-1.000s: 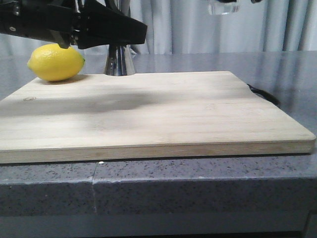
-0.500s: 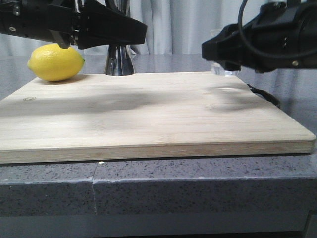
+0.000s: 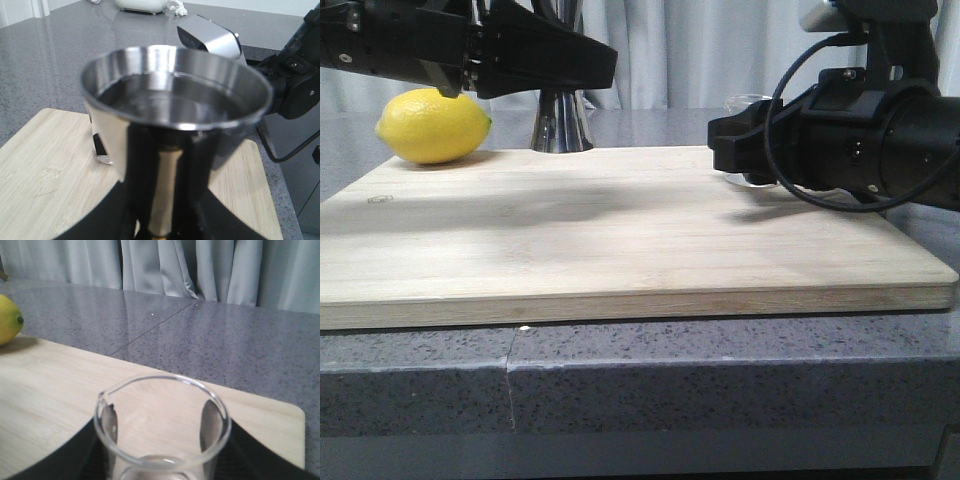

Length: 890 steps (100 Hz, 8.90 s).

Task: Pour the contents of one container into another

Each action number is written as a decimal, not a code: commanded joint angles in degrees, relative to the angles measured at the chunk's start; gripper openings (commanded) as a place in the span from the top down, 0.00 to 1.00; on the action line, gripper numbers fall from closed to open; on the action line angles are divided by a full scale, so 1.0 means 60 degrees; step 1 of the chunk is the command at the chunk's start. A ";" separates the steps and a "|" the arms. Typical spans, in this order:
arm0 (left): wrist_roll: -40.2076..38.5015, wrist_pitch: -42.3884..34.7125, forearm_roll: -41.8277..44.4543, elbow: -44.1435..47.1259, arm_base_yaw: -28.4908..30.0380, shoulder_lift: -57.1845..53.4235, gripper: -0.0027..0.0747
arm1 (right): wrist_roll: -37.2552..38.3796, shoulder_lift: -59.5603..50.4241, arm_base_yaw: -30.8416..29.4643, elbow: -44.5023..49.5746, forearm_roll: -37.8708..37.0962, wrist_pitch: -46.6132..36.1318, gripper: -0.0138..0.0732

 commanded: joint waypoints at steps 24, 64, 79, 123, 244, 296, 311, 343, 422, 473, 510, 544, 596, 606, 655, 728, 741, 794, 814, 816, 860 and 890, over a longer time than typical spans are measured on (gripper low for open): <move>-0.0075 0.1148 -0.0666 -0.0289 -0.0084 -0.0447 0.99 | 0.0000 -0.0273 -0.0047 -0.0189 -0.0022 -0.1087 0.57; -0.0075 0.1148 -0.0666 -0.0289 -0.0084 -0.0447 0.99 | 0.0000 -0.0291 -0.0047 -0.0189 -0.0022 -0.1138 0.38; -0.0075 0.1148 -0.0666 -0.0289 -0.0084 -0.0447 0.99 | 0.0000 -0.0291 -0.0047 -0.0189 -0.0022 -0.1000 0.25; -0.0075 0.1148 -0.0666 -0.0289 -0.0084 -0.0447 0.99 | 0.0000 -0.0940 -0.0047 -0.0154 -0.0041 -0.0036 0.25; 0.0566 0.0873 -0.1136 -0.0289 -0.0084 -0.0384 0.99 | 0.0000 -0.5788 -0.0047 0.0692 -0.0133 0.3148 0.25; 0.1540 0.0484 -0.1437 -0.0289 0.0267 0.0400 0.99 | 0.0000 -0.6798 -0.0047 0.0692 -0.0133 0.3577 0.25; 0.1540 0.0561 -0.1437 -0.0289 0.0624 0.0400 0.99 | 0.0000 -0.6798 -0.0047 0.0692 -0.0133 0.3577 0.25; 0.1540 0.0783 -0.1437 -0.0289 0.0943 0.0400 0.99 | 0.0000 -0.6798 -0.0047 0.0692 -0.0133 0.3577 0.25; 0.2093 0.1152 -0.1419 0.0588 0.1405 0.0400 0.99 | 0.0000 -0.6798 -0.0047 0.0692 -0.0133 0.3577 0.26; 0.2191 0.1152 -0.1416 0.0588 0.1405 0.0400 0.99 | 0.0000 -0.6798 -0.0047 0.0692 -0.0133 0.3577 0.26; 0.2191 0.1088 -0.0826 0.0588 0.1405 0.0400 0.99 | 0.0000 -0.6798 -0.0047 0.0692 -0.0133 0.3577 0.26; 0.2191 0.1003 -0.0720 0.0588 0.1405 0.0400 0.99 | 0.0000 -0.6798 -0.0047 0.0692 -0.0133 0.3560 0.26; 0.2191 0.0592 -0.0773 0.0588 0.1405 0.0400 0.99 | 0.0000 -0.6798 -0.0047 0.0692 -0.0133 0.3526 0.26; 0.2191 0.0592 -0.0773 0.0588 0.1405 0.0400 0.99 | 0.0000 -0.6798 -0.0047 0.0692 -0.0133 0.3504 0.26; 0.2191 0.0592 -0.0710 0.0588 0.1405 0.0400 0.99 | 0.0000 -0.6798 -0.0047 0.0692 -0.0133 0.3440 0.26; 0.2191 0.0592 -0.0730 0.0588 0.1405 0.0400 0.80 | 0.0000 -0.6798 -0.0047 0.0692 -0.0133 0.3351 0.26; 0.2191 0.0628 -0.0730 0.0588 0.1405 0.0400 0.80 | 0.0000 -0.6798 -0.0047 0.0692 -0.0133 0.3351 0.26; 0.2191 0.0648 -0.0744 0.0588 0.1405 0.0400 0.45 | 0.0000 -0.6798 -0.0047 0.0692 -0.0133 0.3282 0.26; 0.2191 0.0614 -0.0957 0.0588 0.1405 0.0400 0.30 | 0.0000 -0.6798 -0.0047 0.0692 -0.0133 0.3282 0.26; 0.2191 0.0614 -0.0977 0.0588 0.1405 0.0400 0.29 | 0.0000 -0.6798 -0.0047 0.0692 -0.0133 0.3282 0.26; 0.1365 0.1162 -0.0639 0.0588 0.2003 0.0383 0.26 | 0.0000 -0.6798 -0.0047 0.0692 -0.0133 0.3240 0.26; 0.0947 0.1162 0.0002 0.0588 0.2403 0.0343 0.26 | 0.0000 -0.6798 -0.0047 0.0692 -0.0133 0.3207 0.26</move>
